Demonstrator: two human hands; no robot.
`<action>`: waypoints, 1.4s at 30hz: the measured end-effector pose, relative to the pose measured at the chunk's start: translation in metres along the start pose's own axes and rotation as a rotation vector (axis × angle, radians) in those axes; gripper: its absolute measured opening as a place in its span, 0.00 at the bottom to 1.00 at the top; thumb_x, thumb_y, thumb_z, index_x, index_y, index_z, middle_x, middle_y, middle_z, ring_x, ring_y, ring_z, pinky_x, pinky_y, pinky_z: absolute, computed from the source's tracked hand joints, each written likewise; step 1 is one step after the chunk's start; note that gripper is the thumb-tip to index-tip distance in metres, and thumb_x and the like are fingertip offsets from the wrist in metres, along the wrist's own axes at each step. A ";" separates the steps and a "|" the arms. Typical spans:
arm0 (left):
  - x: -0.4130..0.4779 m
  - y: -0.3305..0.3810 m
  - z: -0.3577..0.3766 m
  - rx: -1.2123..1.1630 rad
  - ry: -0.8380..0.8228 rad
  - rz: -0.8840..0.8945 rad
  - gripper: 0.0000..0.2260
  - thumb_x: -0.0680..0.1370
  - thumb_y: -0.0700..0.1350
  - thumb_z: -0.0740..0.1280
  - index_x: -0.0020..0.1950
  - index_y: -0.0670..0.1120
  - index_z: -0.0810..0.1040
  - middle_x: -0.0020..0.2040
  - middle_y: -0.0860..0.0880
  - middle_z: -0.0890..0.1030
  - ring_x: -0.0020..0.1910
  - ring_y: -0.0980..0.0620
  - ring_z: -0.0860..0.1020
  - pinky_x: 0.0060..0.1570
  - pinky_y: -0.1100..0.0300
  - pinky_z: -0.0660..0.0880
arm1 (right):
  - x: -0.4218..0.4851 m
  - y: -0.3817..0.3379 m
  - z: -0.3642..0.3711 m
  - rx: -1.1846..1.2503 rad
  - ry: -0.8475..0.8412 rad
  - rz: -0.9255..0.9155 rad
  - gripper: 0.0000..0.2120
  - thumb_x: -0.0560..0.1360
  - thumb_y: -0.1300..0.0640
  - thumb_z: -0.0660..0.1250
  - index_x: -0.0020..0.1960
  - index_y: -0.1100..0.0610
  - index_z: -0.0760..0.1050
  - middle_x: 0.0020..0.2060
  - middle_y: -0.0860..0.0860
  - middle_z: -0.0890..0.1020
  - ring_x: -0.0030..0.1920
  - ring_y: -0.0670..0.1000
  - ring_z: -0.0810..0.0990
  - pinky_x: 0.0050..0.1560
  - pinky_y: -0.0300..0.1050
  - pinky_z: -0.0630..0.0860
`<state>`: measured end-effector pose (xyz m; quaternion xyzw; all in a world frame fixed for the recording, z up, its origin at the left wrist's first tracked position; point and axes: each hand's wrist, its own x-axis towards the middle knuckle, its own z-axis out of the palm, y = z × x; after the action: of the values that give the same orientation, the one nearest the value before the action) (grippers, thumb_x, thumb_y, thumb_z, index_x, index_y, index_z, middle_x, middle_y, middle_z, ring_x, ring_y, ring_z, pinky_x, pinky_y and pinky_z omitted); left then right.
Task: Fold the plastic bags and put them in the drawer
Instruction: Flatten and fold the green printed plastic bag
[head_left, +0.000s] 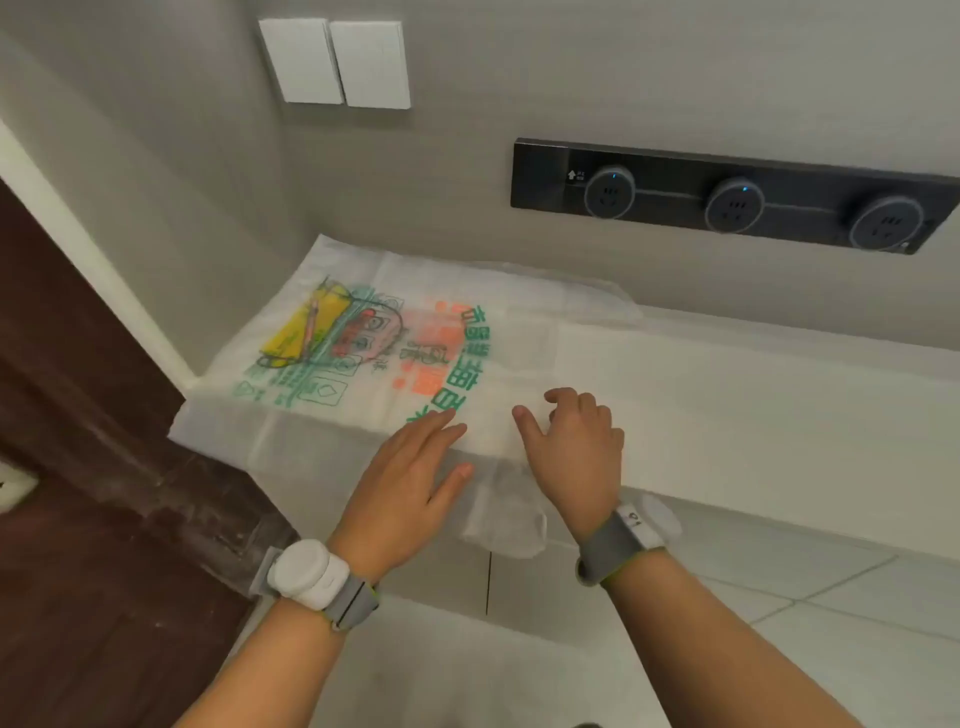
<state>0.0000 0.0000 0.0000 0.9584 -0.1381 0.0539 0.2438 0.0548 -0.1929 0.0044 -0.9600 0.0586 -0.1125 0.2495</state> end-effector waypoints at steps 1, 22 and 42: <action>0.001 -0.003 -0.001 0.001 -0.001 0.014 0.29 0.81 0.63 0.49 0.76 0.50 0.67 0.79 0.53 0.63 0.78 0.54 0.58 0.76 0.60 0.51 | 0.005 -0.003 0.000 -0.017 0.012 0.019 0.25 0.77 0.36 0.59 0.64 0.52 0.73 0.55 0.51 0.80 0.58 0.57 0.75 0.55 0.53 0.68; 0.026 -0.045 0.000 -0.046 0.040 0.118 0.24 0.81 0.60 0.55 0.74 0.51 0.70 0.77 0.56 0.65 0.77 0.57 0.60 0.75 0.57 0.59 | 0.033 0.019 -0.013 0.221 0.164 0.104 0.10 0.77 0.57 0.63 0.54 0.49 0.81 0.41 0.46 0.79 0.40 0.48 0.77 0.54 0.54 0.74; 0.067 0.047 0.056 0.016 -0.048 0.271 0.25 0.81 0.61 0.53 0.74 0.51 0.69 0.78 0.57 0.63 0.77 0.63 0.54 0.76 0.65 0.49 | 0.019 0.151 -0.091 0.191 0.301 0.247 0.09 0.76 0.56 0.67 0.55 0.53 0.83 0.43 0.47 0.79 0.41 0.48 0.78 0.44 0.43 0.74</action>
<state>0.0523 -0.0824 -0.0165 0.9340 -0.2715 0.0643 0.2232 0.0425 -0.3703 0.0113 -0.8899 0.2016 -0.2283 0.3396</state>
